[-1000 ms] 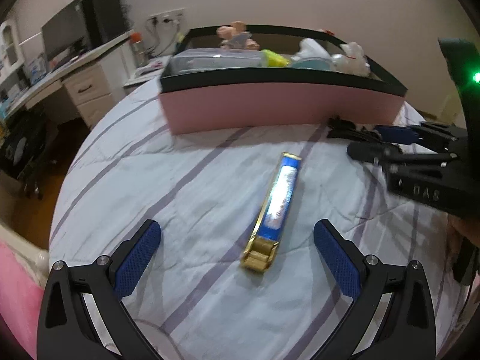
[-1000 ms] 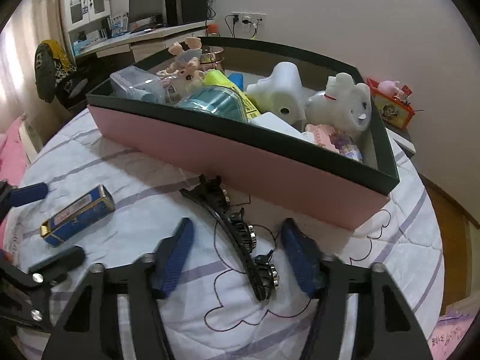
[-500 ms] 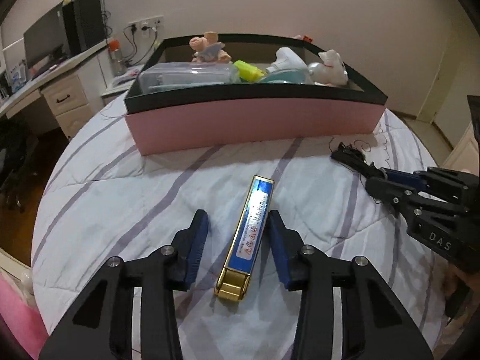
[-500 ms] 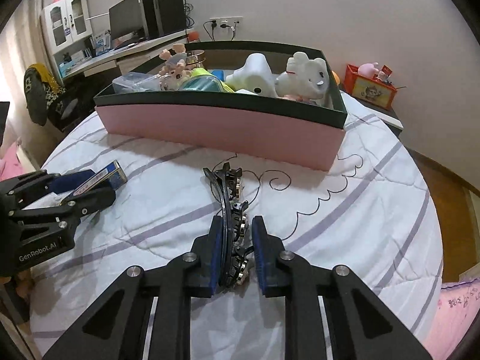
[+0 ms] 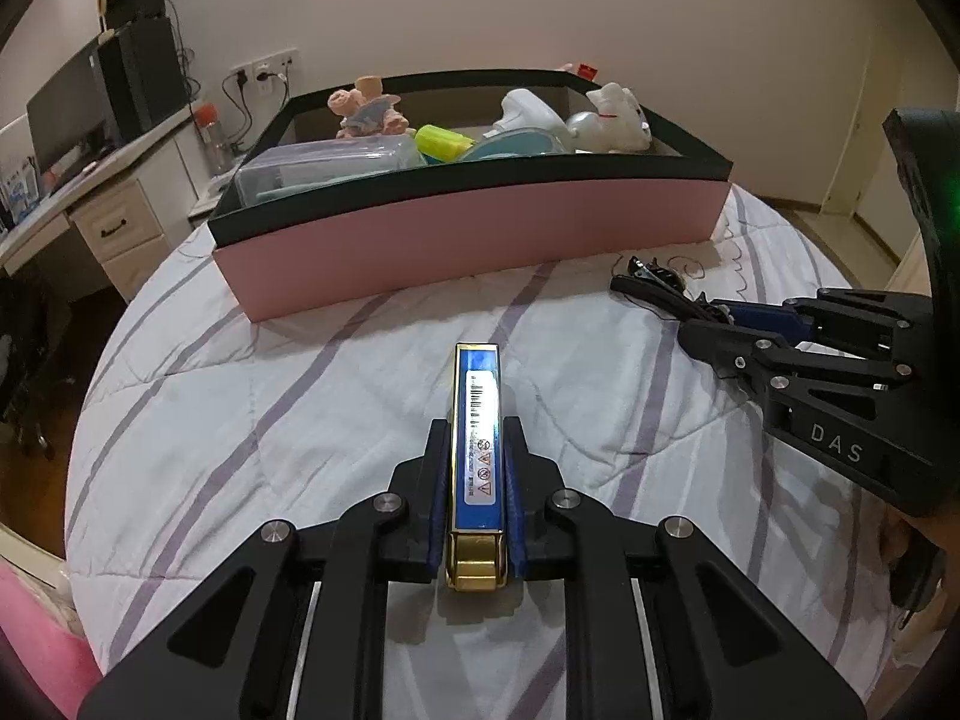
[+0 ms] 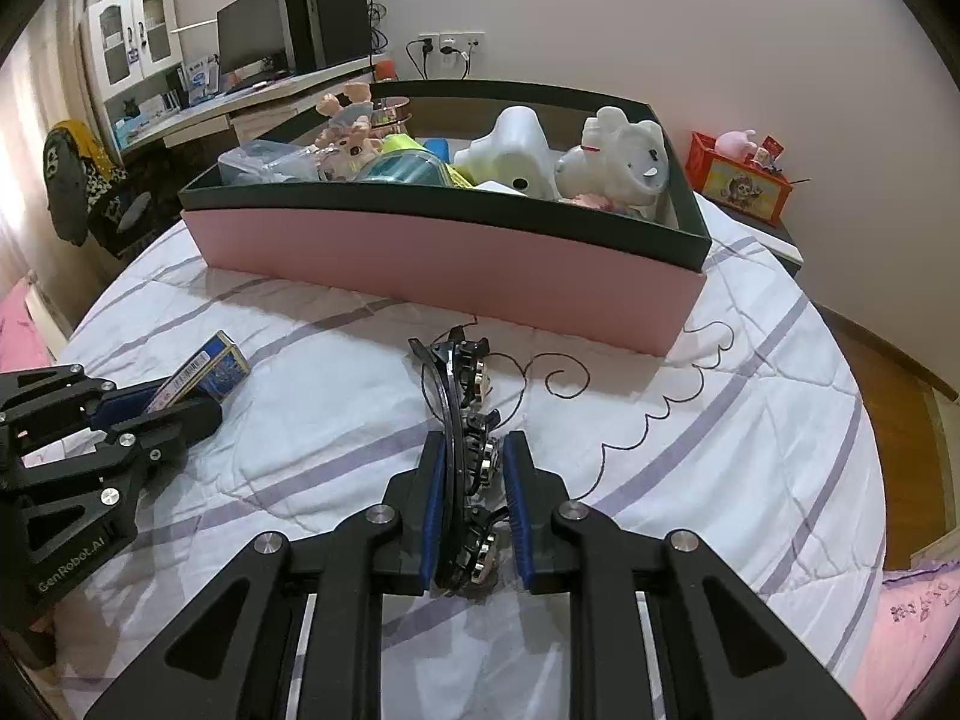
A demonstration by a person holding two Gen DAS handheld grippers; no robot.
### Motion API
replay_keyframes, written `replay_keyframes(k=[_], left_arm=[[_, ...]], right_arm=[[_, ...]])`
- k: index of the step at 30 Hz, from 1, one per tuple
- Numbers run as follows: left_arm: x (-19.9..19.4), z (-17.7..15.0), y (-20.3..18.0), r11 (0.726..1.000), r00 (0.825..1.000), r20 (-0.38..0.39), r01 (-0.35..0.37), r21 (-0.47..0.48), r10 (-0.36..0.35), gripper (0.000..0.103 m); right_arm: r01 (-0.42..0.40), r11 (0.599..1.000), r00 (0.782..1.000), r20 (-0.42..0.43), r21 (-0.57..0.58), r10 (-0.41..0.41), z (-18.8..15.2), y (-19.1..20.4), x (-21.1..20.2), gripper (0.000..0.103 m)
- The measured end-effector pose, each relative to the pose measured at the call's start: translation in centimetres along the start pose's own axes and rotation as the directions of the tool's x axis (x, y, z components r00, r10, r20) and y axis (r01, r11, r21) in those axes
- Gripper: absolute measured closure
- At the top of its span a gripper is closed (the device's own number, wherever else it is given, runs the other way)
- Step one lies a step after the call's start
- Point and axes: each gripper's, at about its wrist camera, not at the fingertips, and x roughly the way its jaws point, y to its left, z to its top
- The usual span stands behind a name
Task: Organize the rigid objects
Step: 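Carry the harmonica and hair clip into the pink box and release both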
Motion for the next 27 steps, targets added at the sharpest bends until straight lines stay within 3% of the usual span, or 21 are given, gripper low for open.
replay_keyframes(k=[5,16,22,27], left_arm=[[-0.5,0.1,-0.1,1.000,1.000,0.006,0.005,-0.008,-0.005,0.088],[-4.7,2.7,-1.0,0.999,0.993,0.121,0.003,0.049,-0.009,0.088],[-6.0,6.2,-1.1,0.995,0.986,0.166,-0.006,0.095,-0.010,0.088],[-5.5,10.2,-0.4,0.993,0.980,0.188,0.035,0.117,-0.057,0.088]], right_arm=[[-0.034,0.999,0.998,0.049,0.021,0.033,-0.4,0.2,-1.4,0.084],[-0.078,0.997,0.988,0.132,0.007,0.076,0.9,1.4,-4.8,0.084],[-0.080,0.997,0.978,0.190,-0.017,0.081,3.2,1.4,-6.6,0.084],[-0.057,0.998,0.974,0.218,-0.042,0.065,6.8,0.6,-6.9,0.084]])
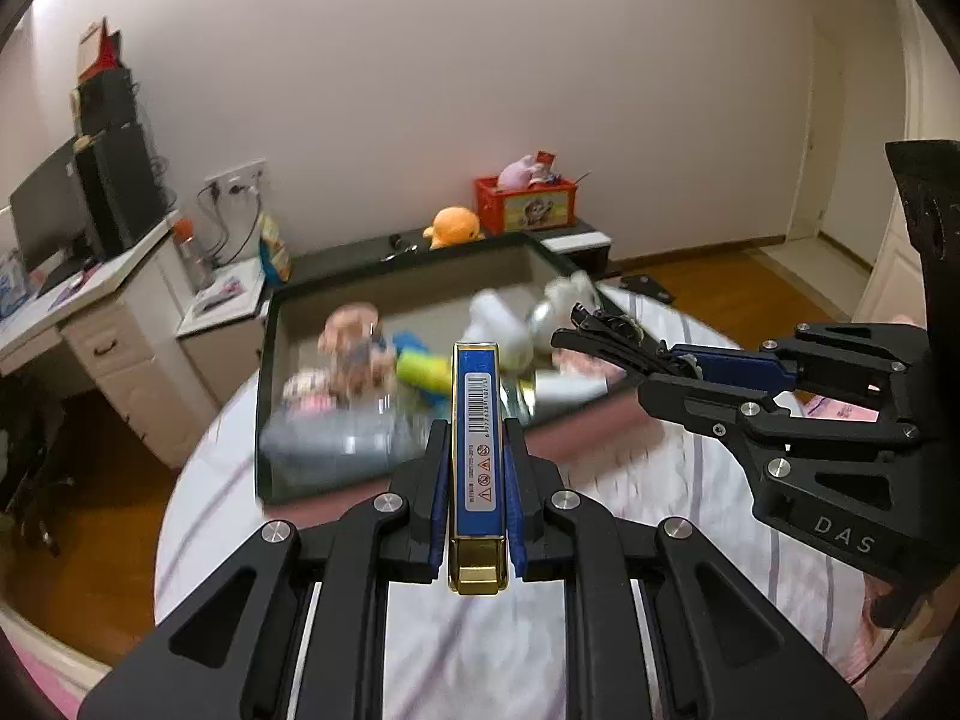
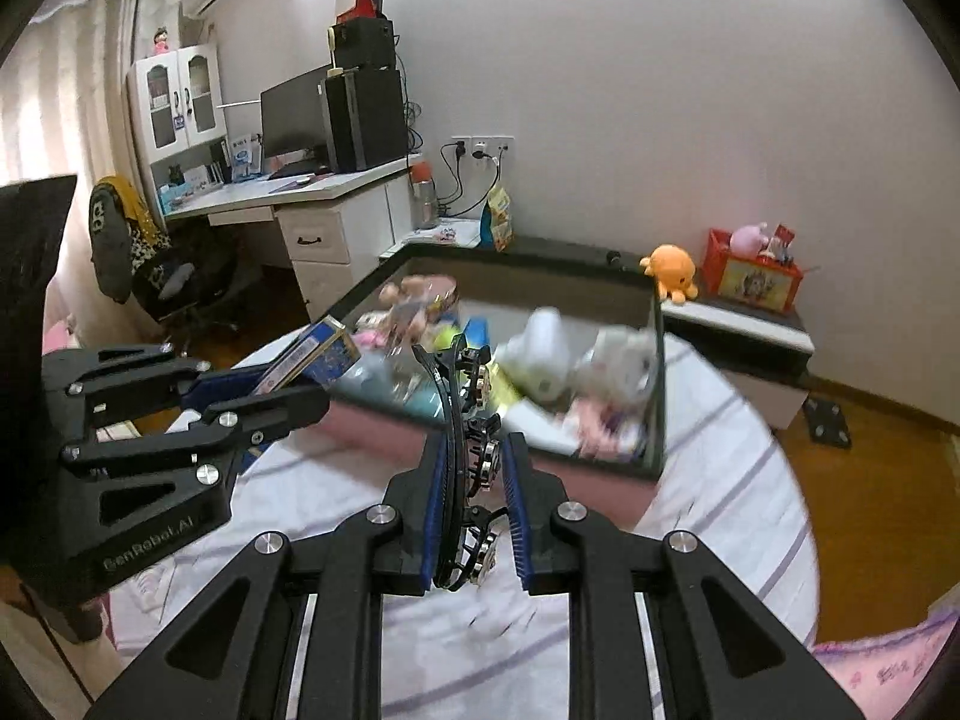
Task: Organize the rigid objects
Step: 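Carry the harmonica and hair clip into the pink box and release both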
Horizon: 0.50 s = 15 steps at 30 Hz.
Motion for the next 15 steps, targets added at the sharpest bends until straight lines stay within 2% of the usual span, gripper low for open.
replay_keyframes(k=[4,9,15], left_arm=[[3.2,3.3,1.3,1.000,0.999,-0.034,0.000,0.023,0.000,0.088],[8.9,6.7,2.3,0.998,0.992,-0.125,0.002,0.057,0.005,0.088],[16.0,8.3,2.3,0.996,0.965,-0.261,0.011,0.089,0.013,0.088]], right_arm=[[0.025,1.000,1.000,-0.009,-0.009,-0.025,2.5,-1.5,1.8,0.084],[0.047,0.999,0.996,-0.081,-0.020,-0.048,5.2,-3.3,6.7,0.084],[0.078,0.997,0.980,-0.183,0.001,-0.077,6.7,-5.9,13.1,0.084]])
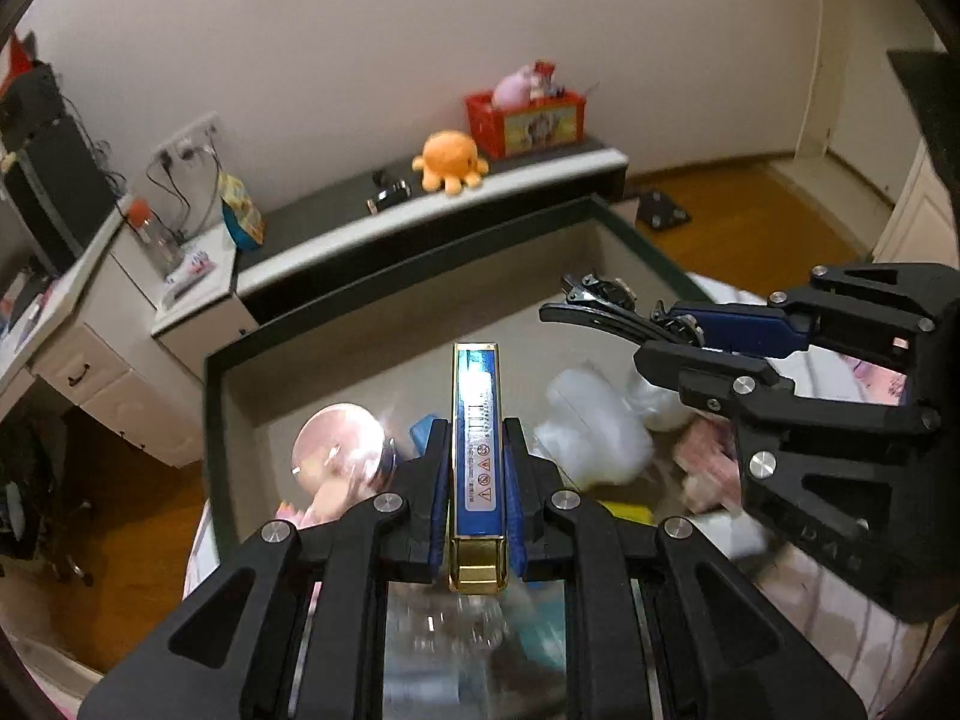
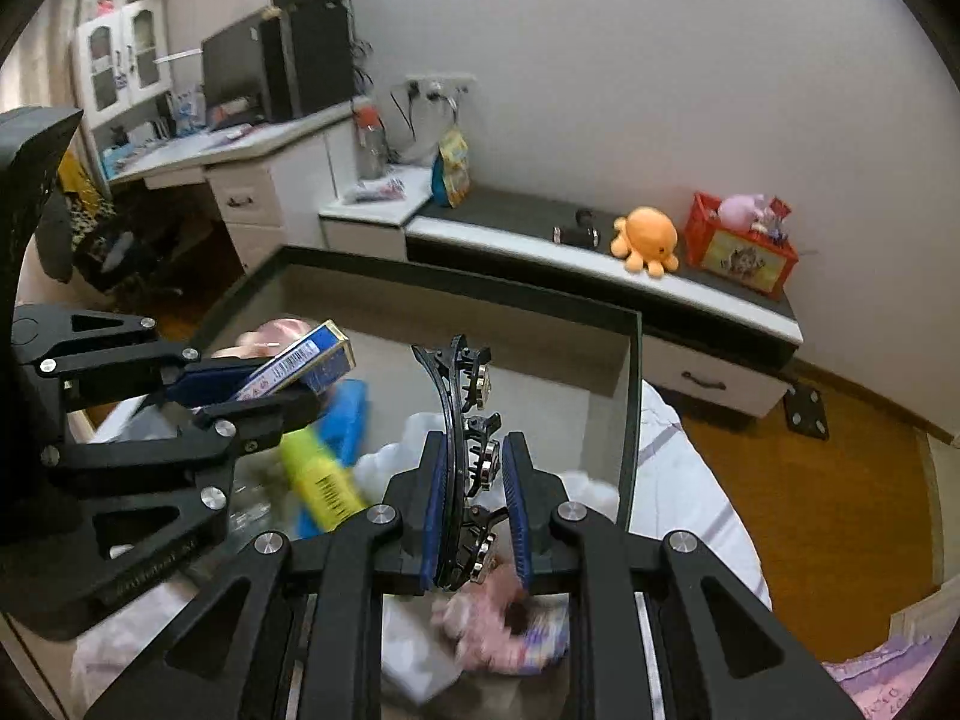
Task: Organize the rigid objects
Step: 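Carry the harmonica and hair clip into the pink box and release both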
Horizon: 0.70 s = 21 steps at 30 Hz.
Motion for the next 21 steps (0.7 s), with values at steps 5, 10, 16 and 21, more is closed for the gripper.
replay_keyframes(k=[5,10,16,21], left_arm=[[2.8,1.4,0.1,1.000,0.998,-0.061,-0.013,0.017,0.014,0.088],[4.8,1.7,0.3,0.999,0.994,-0.102,-0.030,0.011,0.031,0.088],[4.2,1.0,0.5,0.999,0.997,-0.066,-0.050,-0.016,0.049,0.078],[1.7,0.4,1.7,0.990,0.992,-0.001,-0.127,-0.061,0.128,0.026]], right_arm=[[0.009,1.000,0.998,-0.057,0.007,-0.008,0.9,-0.9,2.6,0.084],[-0.005,0.999,0.997,-0.079,0.034,0.008,1.6,-1.3,3.7,0.084],[-0.005,0.997,0.998,-0.064,0.074,0.010,1.3,-1.3,3.5,0.075],[-0.005,0.994,1.000,-0.024,0.114,0.007,1.0,-1.9,1.6,0.058]])
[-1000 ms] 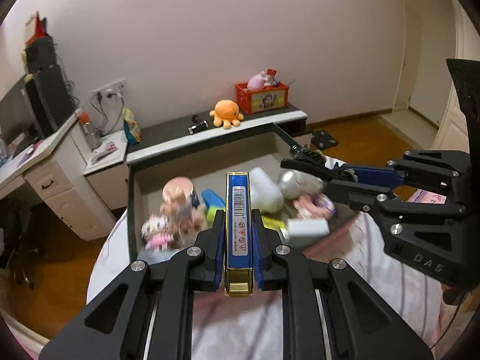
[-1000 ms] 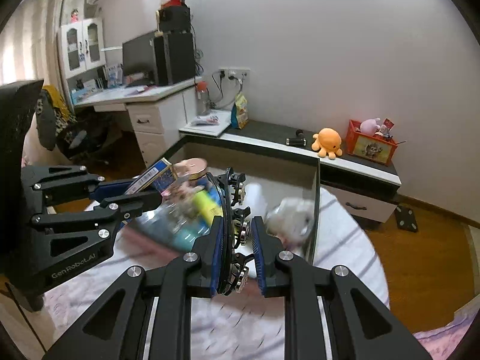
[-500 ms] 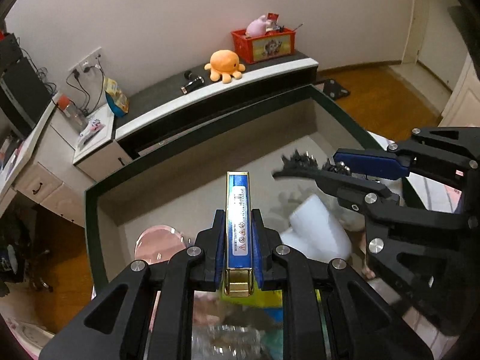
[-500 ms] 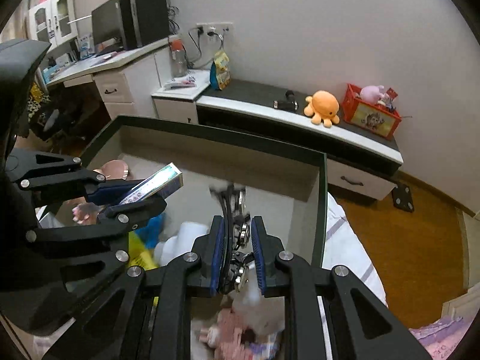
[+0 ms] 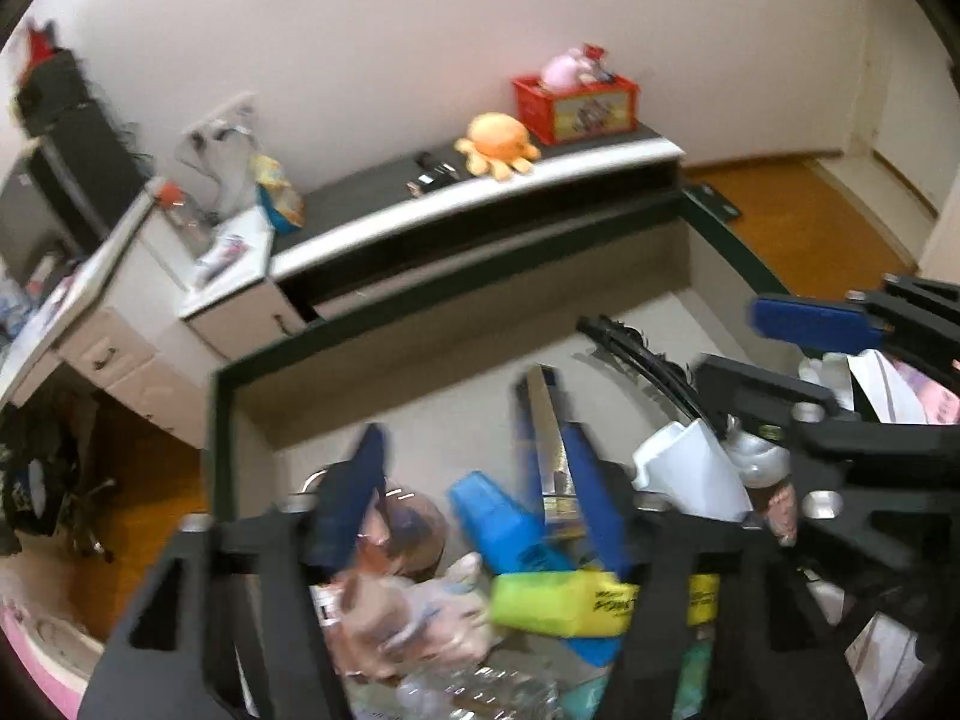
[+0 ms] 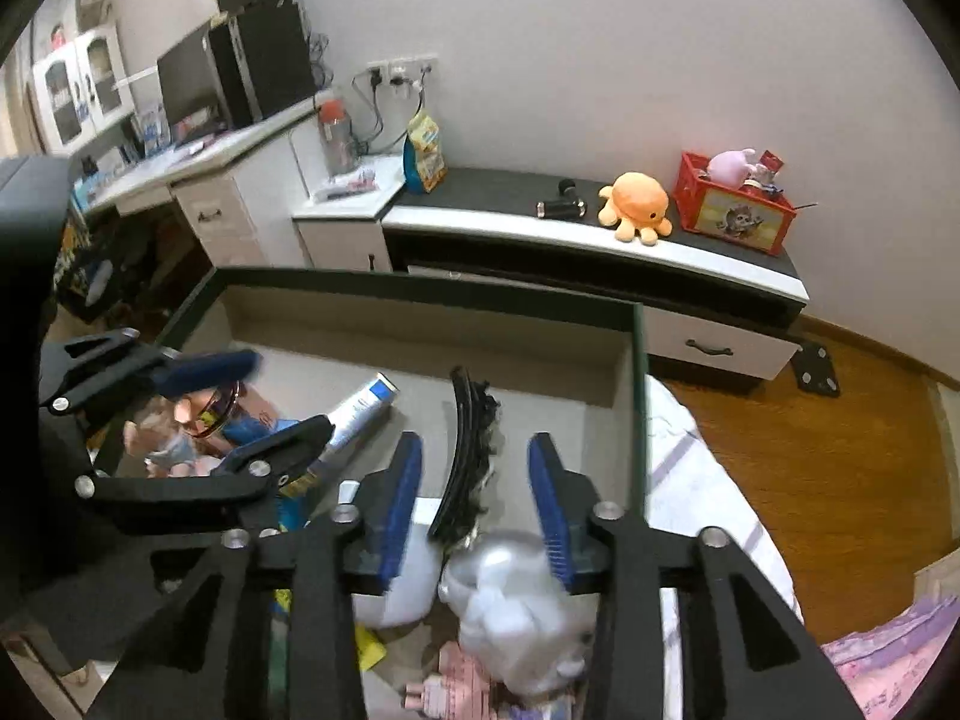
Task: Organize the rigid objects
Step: 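Carry the harmonica and hair clip into the pink box and release both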
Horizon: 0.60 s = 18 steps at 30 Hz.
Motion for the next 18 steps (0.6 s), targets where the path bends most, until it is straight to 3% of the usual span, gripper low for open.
replay_keyframes(k=[2,4,5,8,9,10,18], left_arm=[[-1.6,-0.4,0.6,0.999,0.999,0.046,-0.020,-0.025,0.021,0.019],[-2.8,-0.7,1.3,0.999,0.998,0.068,-0.002,-0.053,0.005,0.009],[-3.5,-0.9,1.6,0.998,0.997,0.078,0.000,-0.070,0.006,0.001],[-5.8,-1.6,2.3,0.995,0.993,0.121,0.015,-0.097,-0.003,0.000],[-6.5,-1.9,2.5,0.994,0.992,0.127,0.019,-0.104,-0.006,0.000],[-7.2,-2.1,2.6,0.993,0.991,0.135,0.019,-0.112,-0.004,0.000],[-13.0,-5.9,1.9,0.992,0.978,0.210,0.017,-0.127,0.010,0.000]], right_arm=[[-0.003,1.000,1.000,0.026,0.020,0.002,-0.3,-0.3,-1.5,0.042],[-0.012,0.999,0.998,0.054,0.031,0.010,-0.6,-0.5,-2.9,0.019],[-0.015,0.999,0.998,0.066,0.034,0.013,-0.6,-0.4,-3.4,0.019],[-0.029,0.999,0.994,0.102,0.035,0.025,-1.0,0.2,-5.5,0.016],[-0.020,0.999,0.994,0.108,0.029,0.017,-1.1,0.5,-5.9,0.011],[0.003,1.000,0.993,0.120,0.016,-0.005,-1.3,1.0,-6.6,0.000],[0.041,0.999,0.981,0.191,-0.036,-0.033,-3.3,3.5,-11.8,0.000]])
